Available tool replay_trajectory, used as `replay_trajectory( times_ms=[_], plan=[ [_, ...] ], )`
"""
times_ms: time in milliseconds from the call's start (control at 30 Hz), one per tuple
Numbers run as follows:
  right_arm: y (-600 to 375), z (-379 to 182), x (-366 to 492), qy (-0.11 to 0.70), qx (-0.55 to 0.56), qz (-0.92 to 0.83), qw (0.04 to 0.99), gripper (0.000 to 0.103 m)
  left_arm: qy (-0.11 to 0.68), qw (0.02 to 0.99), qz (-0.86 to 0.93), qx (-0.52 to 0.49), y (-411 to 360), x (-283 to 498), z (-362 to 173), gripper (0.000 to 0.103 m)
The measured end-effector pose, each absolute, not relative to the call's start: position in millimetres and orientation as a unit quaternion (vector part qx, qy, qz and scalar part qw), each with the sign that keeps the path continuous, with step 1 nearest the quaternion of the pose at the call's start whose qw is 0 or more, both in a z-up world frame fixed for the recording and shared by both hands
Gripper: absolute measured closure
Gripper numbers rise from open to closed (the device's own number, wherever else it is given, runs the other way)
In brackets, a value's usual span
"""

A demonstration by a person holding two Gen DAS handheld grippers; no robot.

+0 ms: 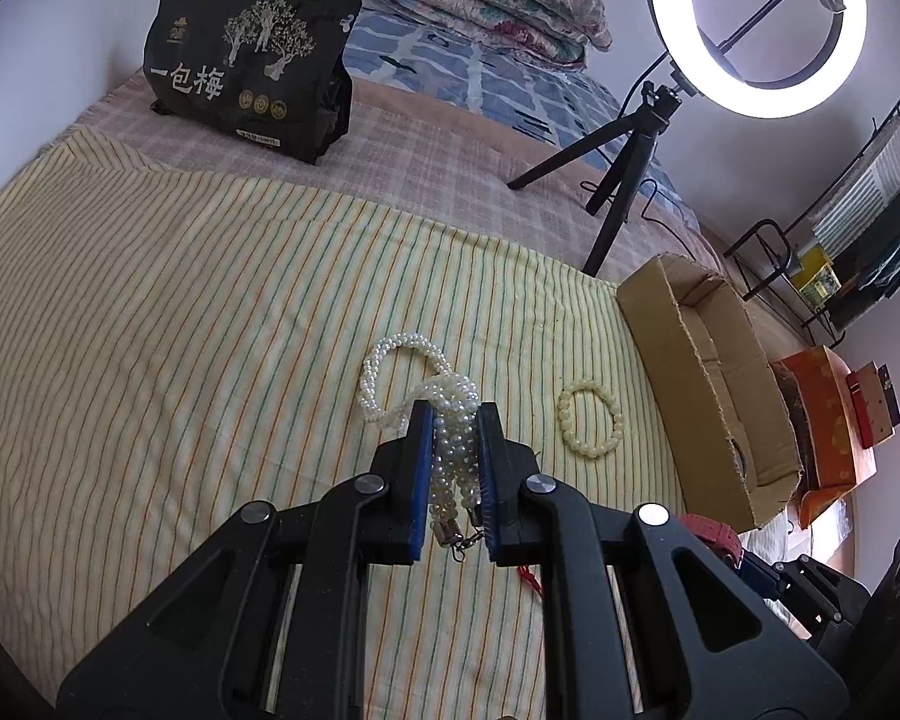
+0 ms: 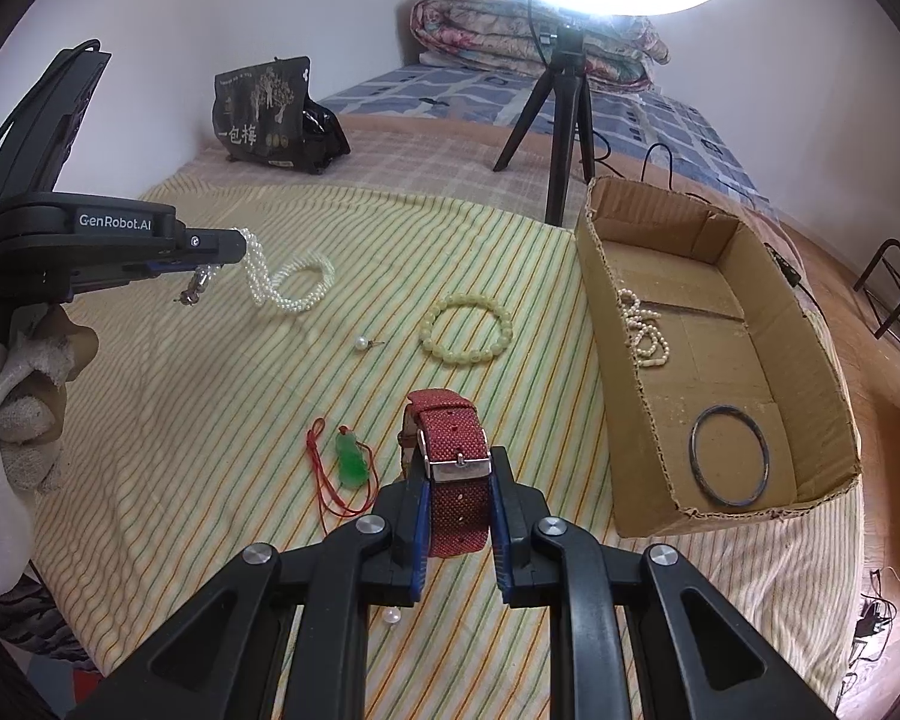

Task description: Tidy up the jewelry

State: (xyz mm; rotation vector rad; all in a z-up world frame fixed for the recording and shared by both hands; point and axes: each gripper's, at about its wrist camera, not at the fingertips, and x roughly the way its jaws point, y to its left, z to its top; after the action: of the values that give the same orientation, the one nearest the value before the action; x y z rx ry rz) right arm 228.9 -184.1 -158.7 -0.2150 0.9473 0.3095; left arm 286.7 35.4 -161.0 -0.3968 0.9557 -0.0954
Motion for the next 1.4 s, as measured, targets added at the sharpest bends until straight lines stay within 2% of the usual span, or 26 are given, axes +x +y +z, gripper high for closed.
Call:
replay_trajectory(
  times_ms=[900,1400],
  plan=[
    [-238.6,-81.9,215.8,0.377,-0.055,0.119,0.917,0.088,0.366,0.908,-0.144,-0.144,-10.3,280.2,-32.0,0.091],
    [-292.4,-76.4,230.2,0.379,-0.021,0.079,0.922,0.088,0.358,0.905,-0.199,-0.117,-86.9,319.4,-3.8,0.091]
  ],
)
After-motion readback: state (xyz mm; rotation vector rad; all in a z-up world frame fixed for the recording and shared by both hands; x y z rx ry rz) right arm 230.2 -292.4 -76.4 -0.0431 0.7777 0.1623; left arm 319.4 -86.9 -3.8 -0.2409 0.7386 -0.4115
